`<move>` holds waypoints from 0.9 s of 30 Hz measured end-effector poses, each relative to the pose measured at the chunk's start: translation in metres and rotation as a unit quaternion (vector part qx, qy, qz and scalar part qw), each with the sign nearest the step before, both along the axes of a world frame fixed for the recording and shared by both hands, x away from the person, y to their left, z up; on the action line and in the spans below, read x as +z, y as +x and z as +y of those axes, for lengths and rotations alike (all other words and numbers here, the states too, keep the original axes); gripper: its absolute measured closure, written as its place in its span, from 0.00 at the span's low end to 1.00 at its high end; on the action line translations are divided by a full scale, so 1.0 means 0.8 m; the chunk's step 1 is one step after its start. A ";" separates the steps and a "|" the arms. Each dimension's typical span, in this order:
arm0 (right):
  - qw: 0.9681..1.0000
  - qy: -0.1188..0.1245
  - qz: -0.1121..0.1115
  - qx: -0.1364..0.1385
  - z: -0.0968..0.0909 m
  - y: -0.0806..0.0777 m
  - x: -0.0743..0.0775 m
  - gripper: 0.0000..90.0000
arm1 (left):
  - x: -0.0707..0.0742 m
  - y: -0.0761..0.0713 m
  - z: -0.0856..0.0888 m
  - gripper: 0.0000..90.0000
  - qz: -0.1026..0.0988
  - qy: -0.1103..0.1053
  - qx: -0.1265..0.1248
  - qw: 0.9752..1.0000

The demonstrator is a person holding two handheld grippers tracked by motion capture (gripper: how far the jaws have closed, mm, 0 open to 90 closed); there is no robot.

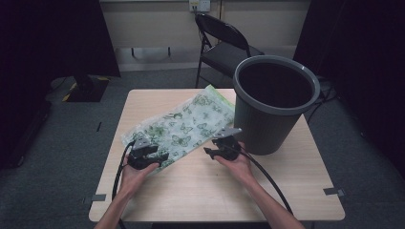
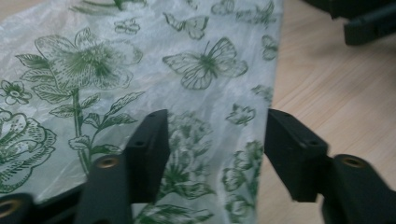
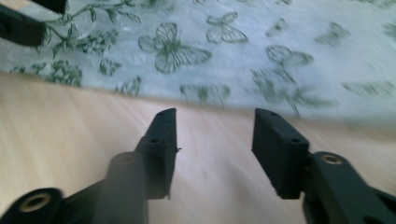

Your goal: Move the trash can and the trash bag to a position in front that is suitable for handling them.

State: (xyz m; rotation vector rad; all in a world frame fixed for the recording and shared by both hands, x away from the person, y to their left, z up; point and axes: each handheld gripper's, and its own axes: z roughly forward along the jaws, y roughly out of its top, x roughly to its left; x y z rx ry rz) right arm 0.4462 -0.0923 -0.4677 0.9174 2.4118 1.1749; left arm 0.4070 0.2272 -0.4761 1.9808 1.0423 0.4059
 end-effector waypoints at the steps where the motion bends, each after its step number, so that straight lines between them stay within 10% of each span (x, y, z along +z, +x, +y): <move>1: 1.000 -0.003 -0.002 0.002 0.009 0.006 0.000 0.58 | -0.002 0.005 0.002 0.50 0.002 -0.001 -0.002 1.000; 11: 0.999 -0.009 0.023 0.021 0.067 0.036 -0.017 0.67 | -0.021 0.004 0.005 0.59 0.037 0.034 -0.039 0.998; 27: 0.999 -0.028 0.026 0.025 0.064 0.039 -0.035 0.70 | -0.020 -0.073 -0.025 0.64 0.043 0.036 -0.142 0.988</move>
